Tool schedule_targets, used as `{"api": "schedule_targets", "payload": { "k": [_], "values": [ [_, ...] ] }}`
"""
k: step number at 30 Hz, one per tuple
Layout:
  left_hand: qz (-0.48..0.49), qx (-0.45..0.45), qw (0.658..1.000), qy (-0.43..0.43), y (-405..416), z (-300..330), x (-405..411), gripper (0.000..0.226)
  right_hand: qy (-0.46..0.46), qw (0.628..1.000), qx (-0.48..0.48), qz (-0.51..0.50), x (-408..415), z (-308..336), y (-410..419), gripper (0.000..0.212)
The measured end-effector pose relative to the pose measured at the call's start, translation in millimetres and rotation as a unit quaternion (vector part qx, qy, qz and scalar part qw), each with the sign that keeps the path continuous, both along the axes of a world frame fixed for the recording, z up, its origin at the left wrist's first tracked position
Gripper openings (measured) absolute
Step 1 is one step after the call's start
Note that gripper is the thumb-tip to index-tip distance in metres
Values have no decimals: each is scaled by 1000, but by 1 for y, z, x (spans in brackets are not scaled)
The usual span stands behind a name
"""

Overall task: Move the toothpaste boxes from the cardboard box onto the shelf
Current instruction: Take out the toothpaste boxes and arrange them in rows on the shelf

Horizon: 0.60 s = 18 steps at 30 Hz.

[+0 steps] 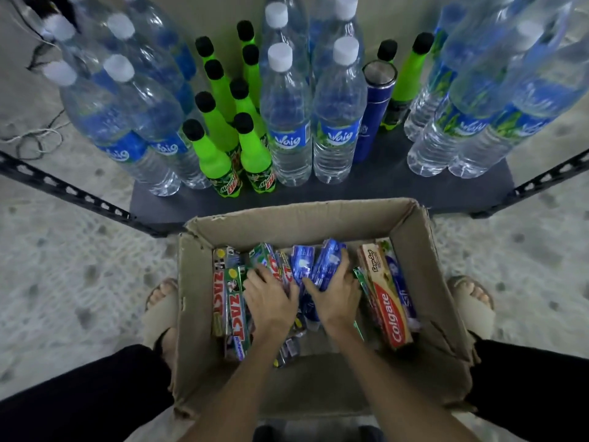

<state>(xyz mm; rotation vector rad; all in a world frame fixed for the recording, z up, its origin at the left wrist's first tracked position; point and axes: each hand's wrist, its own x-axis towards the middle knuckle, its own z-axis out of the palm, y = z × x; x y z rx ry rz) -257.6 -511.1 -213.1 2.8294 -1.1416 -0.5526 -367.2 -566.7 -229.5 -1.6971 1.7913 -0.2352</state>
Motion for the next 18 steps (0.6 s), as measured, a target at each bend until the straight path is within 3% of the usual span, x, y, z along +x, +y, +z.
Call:
{"api": "schedule_targets", "payload": {
  "k": [4,10,18],
  "values": [
    [26,-61,996,59,9,0,-3,75,15,1000,-18,-5,1,-3,-3,110],
    [88,-147,965,199,15,3,-6,55,-56,998,-39,-17,-9,-2,5,100],
    [105,-224,943,223,24,29,-8,71,-122,988,-63,68,-33,15,4,87]
  ]
}}
